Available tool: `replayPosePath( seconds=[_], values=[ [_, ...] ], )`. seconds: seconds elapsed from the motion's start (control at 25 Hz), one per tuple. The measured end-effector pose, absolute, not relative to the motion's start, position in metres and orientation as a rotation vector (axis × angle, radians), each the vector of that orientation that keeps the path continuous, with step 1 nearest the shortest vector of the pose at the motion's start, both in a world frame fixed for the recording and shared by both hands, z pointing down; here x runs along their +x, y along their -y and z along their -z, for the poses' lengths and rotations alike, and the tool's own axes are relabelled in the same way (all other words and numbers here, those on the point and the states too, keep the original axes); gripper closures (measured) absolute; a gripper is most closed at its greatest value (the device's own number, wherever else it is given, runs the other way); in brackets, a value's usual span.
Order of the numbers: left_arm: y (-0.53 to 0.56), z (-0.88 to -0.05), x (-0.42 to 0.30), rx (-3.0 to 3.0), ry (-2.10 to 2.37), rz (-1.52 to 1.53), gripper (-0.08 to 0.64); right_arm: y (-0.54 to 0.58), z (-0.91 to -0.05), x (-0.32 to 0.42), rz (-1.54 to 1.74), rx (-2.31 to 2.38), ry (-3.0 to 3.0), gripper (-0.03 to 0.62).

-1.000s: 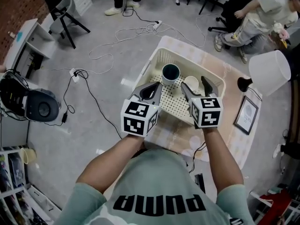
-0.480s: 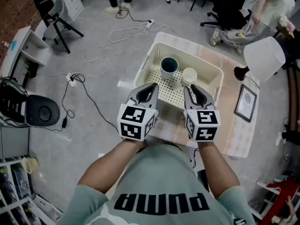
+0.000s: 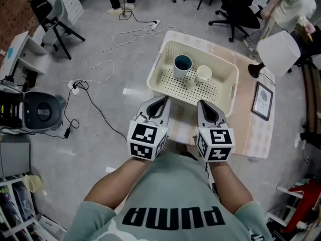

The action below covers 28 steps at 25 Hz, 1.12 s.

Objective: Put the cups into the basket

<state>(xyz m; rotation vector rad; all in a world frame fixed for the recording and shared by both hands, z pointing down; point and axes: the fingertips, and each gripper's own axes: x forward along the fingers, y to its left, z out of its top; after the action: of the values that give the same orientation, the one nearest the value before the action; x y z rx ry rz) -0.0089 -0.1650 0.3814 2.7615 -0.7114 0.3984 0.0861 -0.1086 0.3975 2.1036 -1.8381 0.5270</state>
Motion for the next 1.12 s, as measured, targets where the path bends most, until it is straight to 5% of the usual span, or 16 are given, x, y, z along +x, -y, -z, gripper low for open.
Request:
replayPosePath(
  seconds=[1.12],
  values=[
    [0.001, -0.38, -0.054, 2.78, 0.789, -0.421, 0.558, -0.039, -0.374, 0.022, -0.427, 1.982, 2.051, 0.578]
  ],
)
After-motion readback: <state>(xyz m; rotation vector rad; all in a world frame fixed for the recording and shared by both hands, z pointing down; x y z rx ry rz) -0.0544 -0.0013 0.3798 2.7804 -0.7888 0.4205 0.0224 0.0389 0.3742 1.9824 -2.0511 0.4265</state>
